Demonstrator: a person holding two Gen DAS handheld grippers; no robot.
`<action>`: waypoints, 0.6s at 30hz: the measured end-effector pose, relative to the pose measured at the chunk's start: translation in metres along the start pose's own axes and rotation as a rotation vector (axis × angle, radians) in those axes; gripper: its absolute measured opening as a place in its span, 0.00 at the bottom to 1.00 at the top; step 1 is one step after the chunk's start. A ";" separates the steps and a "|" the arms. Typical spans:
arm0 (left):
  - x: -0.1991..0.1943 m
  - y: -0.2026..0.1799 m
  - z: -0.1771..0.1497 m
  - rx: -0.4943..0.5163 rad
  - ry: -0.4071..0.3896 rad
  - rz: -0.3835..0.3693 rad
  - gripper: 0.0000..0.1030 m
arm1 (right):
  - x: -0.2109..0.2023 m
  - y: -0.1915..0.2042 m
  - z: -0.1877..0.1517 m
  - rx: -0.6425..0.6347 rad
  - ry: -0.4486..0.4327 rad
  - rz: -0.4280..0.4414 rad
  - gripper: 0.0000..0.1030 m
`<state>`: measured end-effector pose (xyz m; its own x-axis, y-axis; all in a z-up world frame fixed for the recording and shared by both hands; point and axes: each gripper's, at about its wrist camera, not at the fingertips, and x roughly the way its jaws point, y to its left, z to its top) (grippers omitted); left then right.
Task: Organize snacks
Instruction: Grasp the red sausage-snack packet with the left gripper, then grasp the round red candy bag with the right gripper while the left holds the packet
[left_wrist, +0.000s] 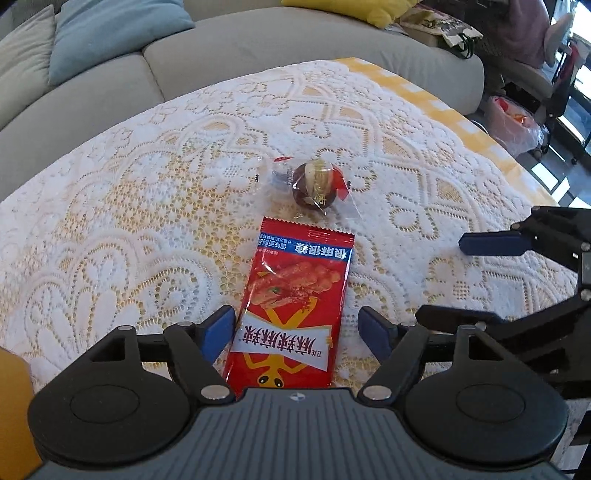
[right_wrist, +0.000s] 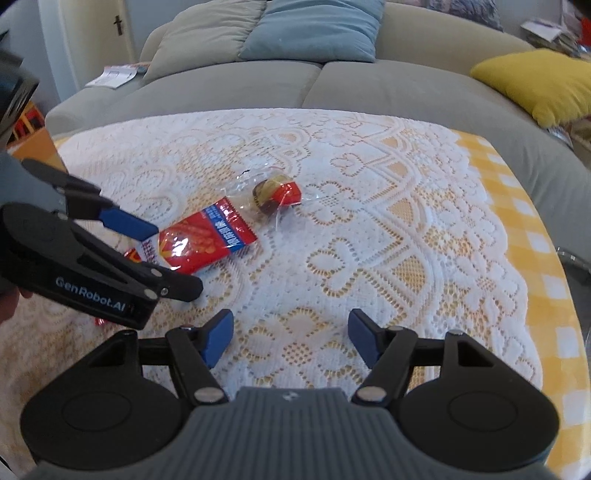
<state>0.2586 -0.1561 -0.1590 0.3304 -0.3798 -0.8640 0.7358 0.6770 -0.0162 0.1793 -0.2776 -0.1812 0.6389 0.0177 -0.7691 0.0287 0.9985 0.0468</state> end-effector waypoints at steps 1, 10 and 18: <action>0.000 0.000 0.000 -0.002 -0.001 0.005 0.81 | 0.000 0.001 0.000 -0.007 0.002 -0.003 0.67; -0.007 0.004 0.002 -0.115 -0.027 0.051 0.53 | -0.002 -0.008 0.019 0.019 -0.047 -0.002 0.63; -0.027 0.013 -0.006 -0.257 -0.065 0.101 0.51 | 0.021 0.001 0.055 -0.129 -0.131 0.010 0.59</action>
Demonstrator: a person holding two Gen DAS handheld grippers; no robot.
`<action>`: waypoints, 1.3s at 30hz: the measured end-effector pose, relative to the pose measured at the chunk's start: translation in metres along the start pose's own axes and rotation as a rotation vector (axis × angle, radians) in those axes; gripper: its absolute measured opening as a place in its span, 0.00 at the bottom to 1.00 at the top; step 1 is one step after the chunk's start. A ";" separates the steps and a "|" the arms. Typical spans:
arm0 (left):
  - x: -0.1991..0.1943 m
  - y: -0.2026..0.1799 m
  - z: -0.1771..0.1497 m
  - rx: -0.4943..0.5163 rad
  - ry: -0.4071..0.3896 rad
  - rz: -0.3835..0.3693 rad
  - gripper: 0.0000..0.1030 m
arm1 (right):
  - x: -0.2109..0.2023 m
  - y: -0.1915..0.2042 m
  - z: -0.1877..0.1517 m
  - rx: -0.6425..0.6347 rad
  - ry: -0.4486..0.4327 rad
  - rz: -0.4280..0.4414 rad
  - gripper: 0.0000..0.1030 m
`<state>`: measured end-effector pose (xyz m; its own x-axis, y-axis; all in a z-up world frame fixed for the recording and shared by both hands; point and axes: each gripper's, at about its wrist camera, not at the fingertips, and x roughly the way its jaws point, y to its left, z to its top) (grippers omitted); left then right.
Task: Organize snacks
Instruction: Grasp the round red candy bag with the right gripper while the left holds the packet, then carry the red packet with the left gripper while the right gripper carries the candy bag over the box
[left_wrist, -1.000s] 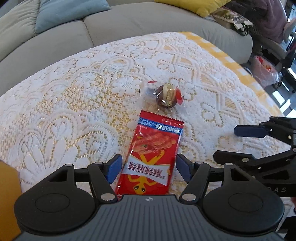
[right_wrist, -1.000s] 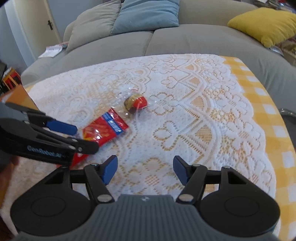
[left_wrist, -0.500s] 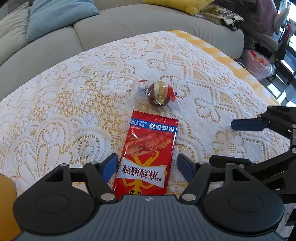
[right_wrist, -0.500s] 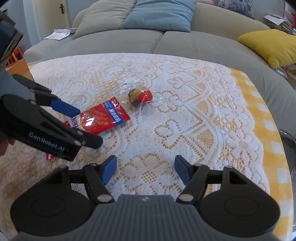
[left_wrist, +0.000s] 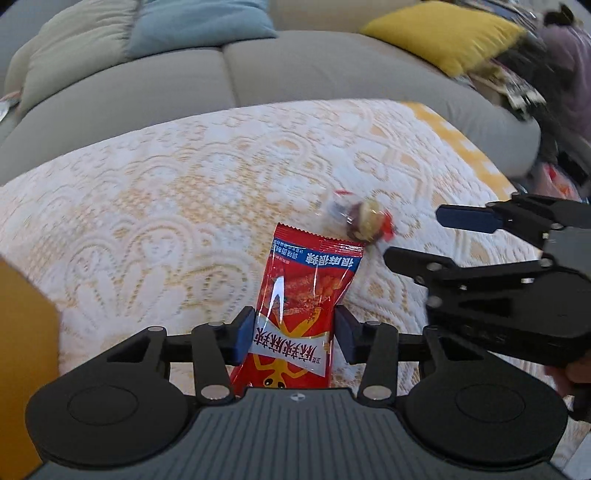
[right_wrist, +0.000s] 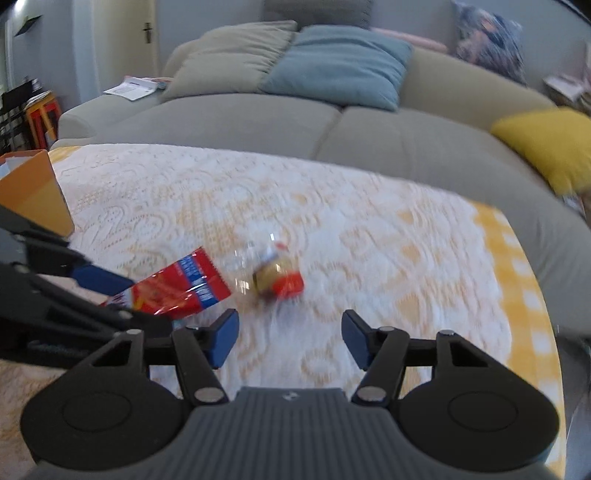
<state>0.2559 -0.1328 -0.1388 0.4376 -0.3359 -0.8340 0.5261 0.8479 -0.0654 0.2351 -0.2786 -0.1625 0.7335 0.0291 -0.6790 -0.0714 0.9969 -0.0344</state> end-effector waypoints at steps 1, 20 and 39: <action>-0.001 0.003 0.000 -0.014 -0.003 0.009 0.51 | 0.005 0.001 0.003 -0.014 -0.005 0.002 0.59; 0.008 0.002 0.000 -0.057 0.028 0.022 0.51 | 0.054 0.010 0.017 -0.106 0.032 0.038 0.45; -0.058 -0.007 -0.029 -0.104 0.023 -0.003 0.51 | -0.022 0.018 0.015 0.050 0.116 0.005 0.37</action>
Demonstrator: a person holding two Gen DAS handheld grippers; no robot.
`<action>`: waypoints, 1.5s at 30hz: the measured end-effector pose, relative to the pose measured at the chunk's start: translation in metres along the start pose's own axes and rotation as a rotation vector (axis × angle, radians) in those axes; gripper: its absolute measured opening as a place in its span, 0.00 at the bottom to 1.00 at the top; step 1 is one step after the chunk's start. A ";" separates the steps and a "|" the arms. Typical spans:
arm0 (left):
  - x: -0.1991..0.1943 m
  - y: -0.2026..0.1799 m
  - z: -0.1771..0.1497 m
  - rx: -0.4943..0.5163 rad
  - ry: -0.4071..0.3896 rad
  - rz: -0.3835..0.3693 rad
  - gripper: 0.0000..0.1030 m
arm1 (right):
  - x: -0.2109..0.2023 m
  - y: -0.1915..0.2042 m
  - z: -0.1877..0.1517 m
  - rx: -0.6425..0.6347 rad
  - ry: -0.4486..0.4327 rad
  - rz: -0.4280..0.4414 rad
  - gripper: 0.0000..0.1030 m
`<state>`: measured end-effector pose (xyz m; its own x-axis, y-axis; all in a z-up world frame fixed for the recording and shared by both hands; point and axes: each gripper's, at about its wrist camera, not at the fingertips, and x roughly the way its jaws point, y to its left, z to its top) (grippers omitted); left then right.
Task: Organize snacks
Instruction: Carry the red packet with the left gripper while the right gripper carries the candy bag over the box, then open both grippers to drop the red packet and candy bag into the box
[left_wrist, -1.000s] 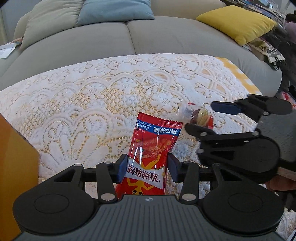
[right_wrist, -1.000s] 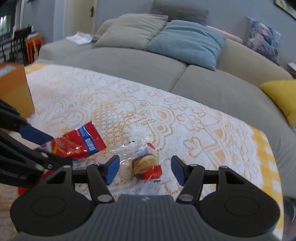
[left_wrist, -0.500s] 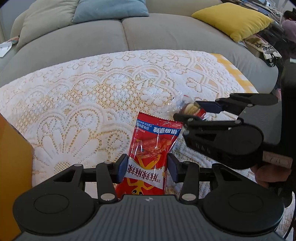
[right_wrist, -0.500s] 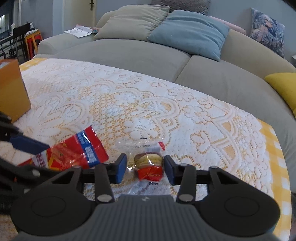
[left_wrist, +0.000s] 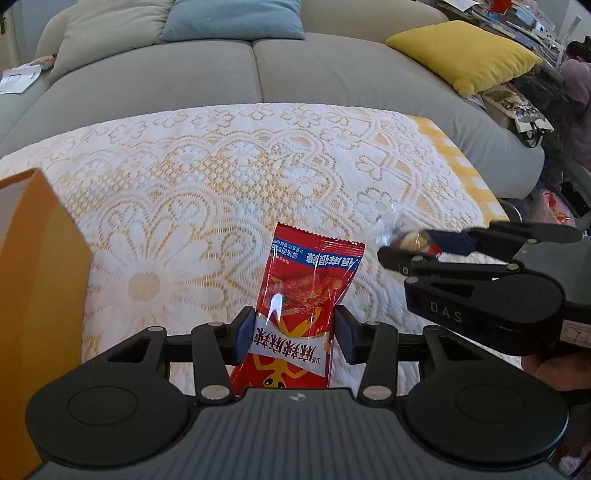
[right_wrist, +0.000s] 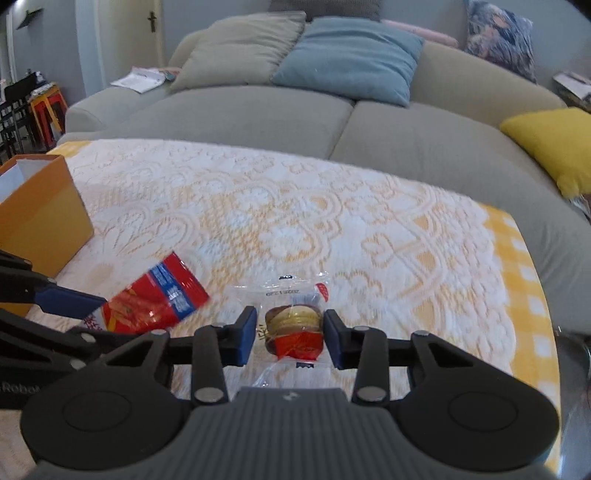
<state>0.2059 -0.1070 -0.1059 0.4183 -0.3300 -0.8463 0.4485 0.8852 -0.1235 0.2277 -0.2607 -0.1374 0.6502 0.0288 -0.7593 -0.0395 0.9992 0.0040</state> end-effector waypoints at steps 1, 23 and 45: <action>-0.004 -0.001 -0.003 0.000 -0.001 0.001 0.51 | -0.003 0.002 -0.001 0.019 0.024 0.001 0.37; -0.136 0.053 -0.028 -0.239 -0.239 0.080 0.51 | -0.107 0.099 0.026 -0.035 -0.035 0.086 0.37; -0.142 0.225 -0.035 -0.417 -0.154 0.320 0.51 | -0.068 0.262 0.086 -0.395 -0.050 0.493 0.37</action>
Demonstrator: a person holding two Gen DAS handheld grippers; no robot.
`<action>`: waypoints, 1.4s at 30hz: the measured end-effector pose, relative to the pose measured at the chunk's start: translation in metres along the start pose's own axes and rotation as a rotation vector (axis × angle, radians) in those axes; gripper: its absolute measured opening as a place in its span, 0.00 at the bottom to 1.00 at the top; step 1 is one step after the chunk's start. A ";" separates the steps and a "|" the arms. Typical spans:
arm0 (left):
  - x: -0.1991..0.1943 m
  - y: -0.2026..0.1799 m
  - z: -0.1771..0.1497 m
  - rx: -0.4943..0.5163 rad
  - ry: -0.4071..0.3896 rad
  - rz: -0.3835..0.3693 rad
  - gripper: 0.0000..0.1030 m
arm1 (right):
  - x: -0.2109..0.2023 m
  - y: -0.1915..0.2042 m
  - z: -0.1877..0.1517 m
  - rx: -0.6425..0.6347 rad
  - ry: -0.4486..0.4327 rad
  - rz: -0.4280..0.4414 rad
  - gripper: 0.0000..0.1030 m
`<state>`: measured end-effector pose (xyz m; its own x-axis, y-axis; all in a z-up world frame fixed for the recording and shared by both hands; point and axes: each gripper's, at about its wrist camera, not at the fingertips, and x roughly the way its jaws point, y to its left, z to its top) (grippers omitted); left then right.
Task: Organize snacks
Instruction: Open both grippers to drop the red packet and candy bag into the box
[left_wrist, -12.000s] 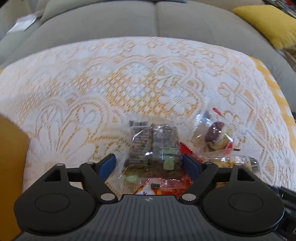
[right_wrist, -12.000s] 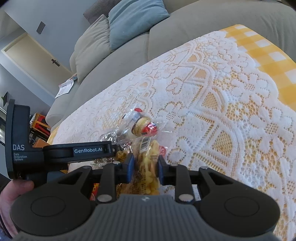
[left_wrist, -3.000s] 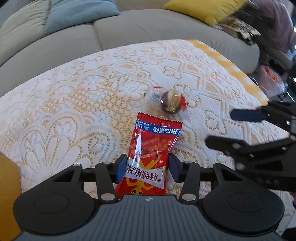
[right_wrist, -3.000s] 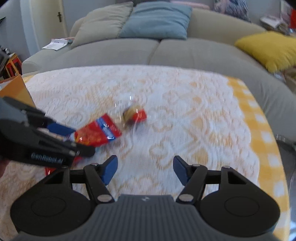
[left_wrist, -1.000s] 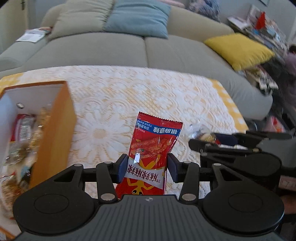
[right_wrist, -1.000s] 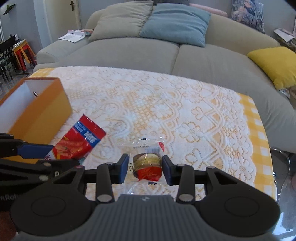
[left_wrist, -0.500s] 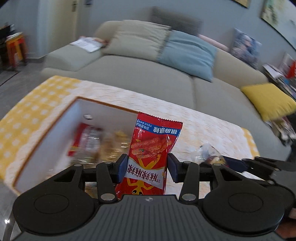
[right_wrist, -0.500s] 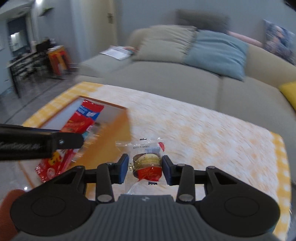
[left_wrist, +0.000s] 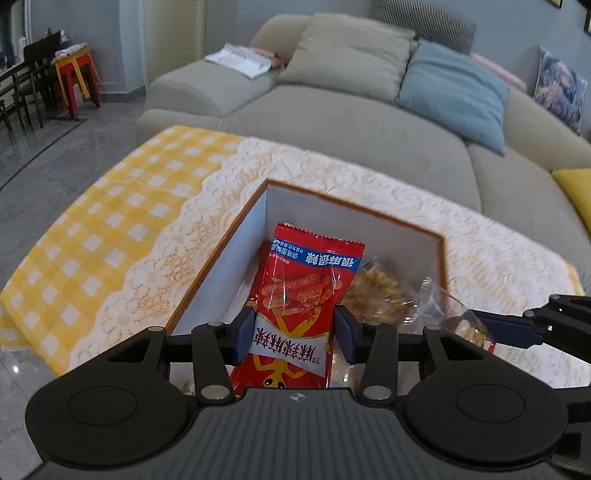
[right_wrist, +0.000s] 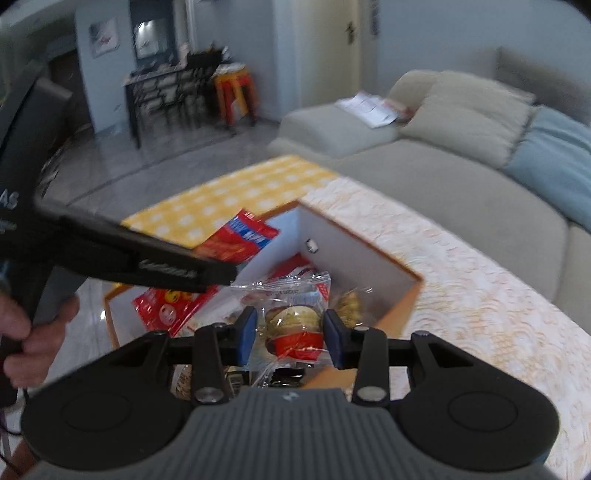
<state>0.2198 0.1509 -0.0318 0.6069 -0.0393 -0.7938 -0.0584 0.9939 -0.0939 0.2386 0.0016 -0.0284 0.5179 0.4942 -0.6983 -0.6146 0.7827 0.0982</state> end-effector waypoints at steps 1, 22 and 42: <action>0.006 0.002 0.000 0.003 0.009 0.004 0.51 | 0.008 -0.001 0.001 -0.005 0.015 0.003 0.37; 0.076 0.003 0.008 0.136 0.153 0.114 0.64 | 0.100 -0.028 0.033 -0.047 0.128 -0.026 0.37; 0.037 0.004 0.006 0.032 0.086 0.120 0.65 | 0.106 -0.026 0.037 -0.075 0.155 -0.085 0.41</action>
<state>0.2471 0.1544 -0.0577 0.5267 0.0722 -0.8470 -0.1002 0.9947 0.0226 0.3316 0.0472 -0.0791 0.4755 0.3592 -0.8031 -0.6183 0.7858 -0.0146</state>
